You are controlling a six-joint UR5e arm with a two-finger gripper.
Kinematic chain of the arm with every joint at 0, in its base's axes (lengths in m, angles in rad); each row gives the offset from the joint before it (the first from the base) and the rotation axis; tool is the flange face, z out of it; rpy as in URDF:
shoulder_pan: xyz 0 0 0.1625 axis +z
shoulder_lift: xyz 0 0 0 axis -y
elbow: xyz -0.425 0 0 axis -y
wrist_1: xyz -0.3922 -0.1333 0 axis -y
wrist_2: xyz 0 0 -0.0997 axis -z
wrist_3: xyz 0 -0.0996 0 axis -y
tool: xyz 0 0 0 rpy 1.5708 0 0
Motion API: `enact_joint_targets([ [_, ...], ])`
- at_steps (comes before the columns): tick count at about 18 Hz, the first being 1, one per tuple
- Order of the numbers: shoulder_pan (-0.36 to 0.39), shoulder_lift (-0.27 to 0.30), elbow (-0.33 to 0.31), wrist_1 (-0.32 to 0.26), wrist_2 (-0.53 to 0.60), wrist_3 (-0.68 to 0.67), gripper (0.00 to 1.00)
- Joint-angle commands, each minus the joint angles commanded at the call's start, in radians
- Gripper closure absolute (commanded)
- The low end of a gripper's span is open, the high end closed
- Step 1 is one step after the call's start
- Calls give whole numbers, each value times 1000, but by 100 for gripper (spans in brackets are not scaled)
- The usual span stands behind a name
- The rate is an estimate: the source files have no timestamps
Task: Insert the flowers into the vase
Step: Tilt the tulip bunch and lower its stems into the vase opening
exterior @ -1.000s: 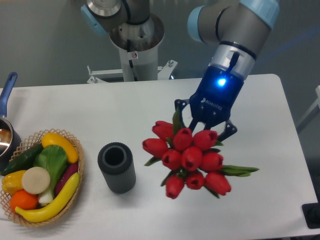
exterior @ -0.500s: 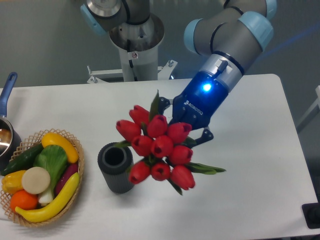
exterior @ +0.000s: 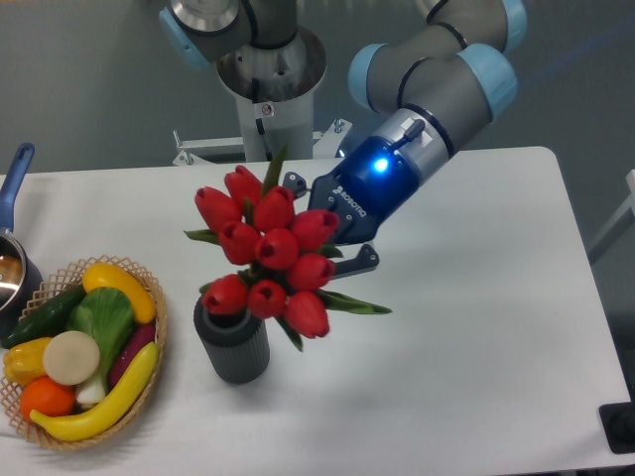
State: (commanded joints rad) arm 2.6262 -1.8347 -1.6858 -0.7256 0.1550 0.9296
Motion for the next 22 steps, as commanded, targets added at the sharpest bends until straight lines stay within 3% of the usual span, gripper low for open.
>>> enact_joint_targets([
  [3, -23, -1, -2, 0, -29, 73, 84],
  [6, -32, -2, -29, 0, -65, 87, 84],
  [10, -54, -2, -75, 0, -74, 207, 84],
  [18, -68, -9, -90, 0, -86, 221, 84],
  [22, -69, -29, -135, 0, -86, 302, 83],
])
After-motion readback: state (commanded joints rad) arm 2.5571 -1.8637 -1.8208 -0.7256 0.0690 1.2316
